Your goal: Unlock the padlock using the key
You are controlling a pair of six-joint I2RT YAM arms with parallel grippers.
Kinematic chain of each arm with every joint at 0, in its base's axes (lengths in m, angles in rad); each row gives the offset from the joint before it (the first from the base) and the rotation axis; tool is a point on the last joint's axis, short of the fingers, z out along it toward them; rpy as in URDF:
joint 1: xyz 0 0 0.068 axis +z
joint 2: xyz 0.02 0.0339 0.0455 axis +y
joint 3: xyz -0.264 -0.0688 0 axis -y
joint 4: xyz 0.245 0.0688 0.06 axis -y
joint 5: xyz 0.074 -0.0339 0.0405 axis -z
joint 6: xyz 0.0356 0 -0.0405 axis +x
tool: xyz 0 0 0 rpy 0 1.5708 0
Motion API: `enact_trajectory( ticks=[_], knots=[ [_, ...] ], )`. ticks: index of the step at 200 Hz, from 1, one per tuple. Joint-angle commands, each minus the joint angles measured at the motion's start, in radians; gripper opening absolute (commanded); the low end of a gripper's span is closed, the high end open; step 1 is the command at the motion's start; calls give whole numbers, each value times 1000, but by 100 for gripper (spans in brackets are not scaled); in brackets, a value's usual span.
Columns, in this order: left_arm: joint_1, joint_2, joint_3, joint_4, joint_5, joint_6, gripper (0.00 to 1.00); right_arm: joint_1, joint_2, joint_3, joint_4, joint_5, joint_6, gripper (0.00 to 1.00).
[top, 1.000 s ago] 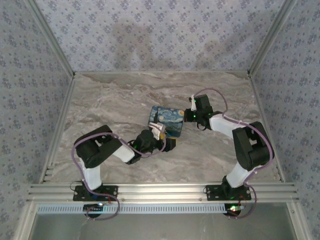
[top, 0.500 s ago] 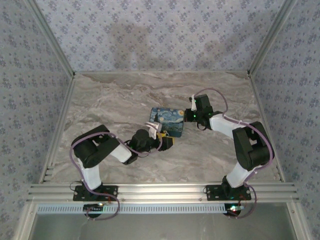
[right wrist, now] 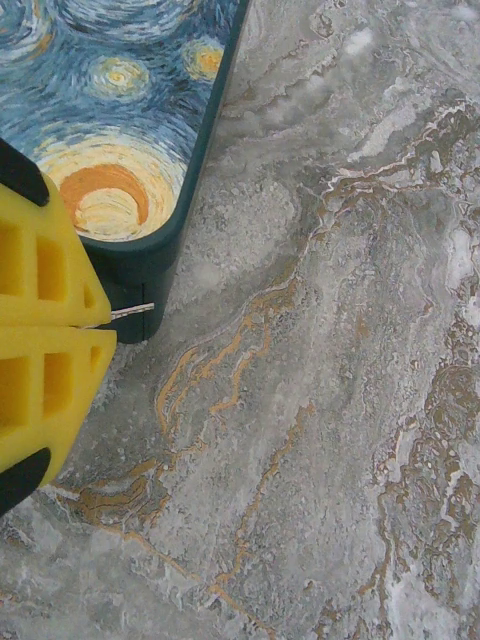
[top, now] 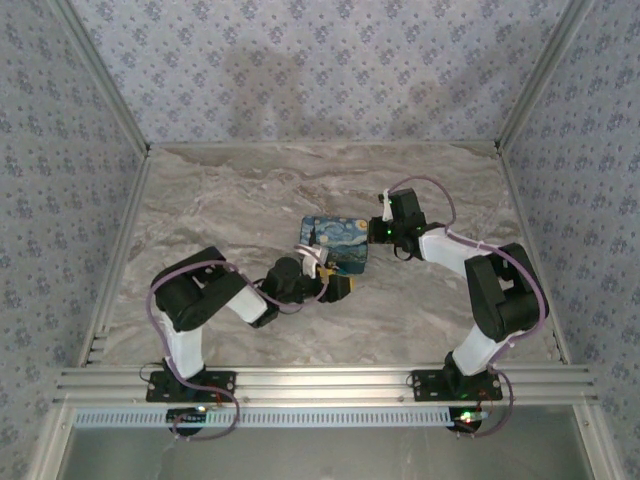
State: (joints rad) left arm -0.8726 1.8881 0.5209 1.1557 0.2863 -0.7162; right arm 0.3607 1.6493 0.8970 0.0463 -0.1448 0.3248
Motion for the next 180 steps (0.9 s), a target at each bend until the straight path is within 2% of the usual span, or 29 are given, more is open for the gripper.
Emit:
enact_trajectory(
  ticks=[1,79,141,180],
  knots=[
    [-19,18,27,56,-6,-1,85,21,-26,-18,-3,-19,16,0],
    [-26,22,-35,192,-54,-11,88,24,-31,-27,1,-19,19,0],
    [-48,42,0,181,-74,3,91,46,-26,-33,16,-21,35,0],
    [-49,45,14,165,-94,2,89,47,-30,-33,10,-16,33,0]
  ],
)
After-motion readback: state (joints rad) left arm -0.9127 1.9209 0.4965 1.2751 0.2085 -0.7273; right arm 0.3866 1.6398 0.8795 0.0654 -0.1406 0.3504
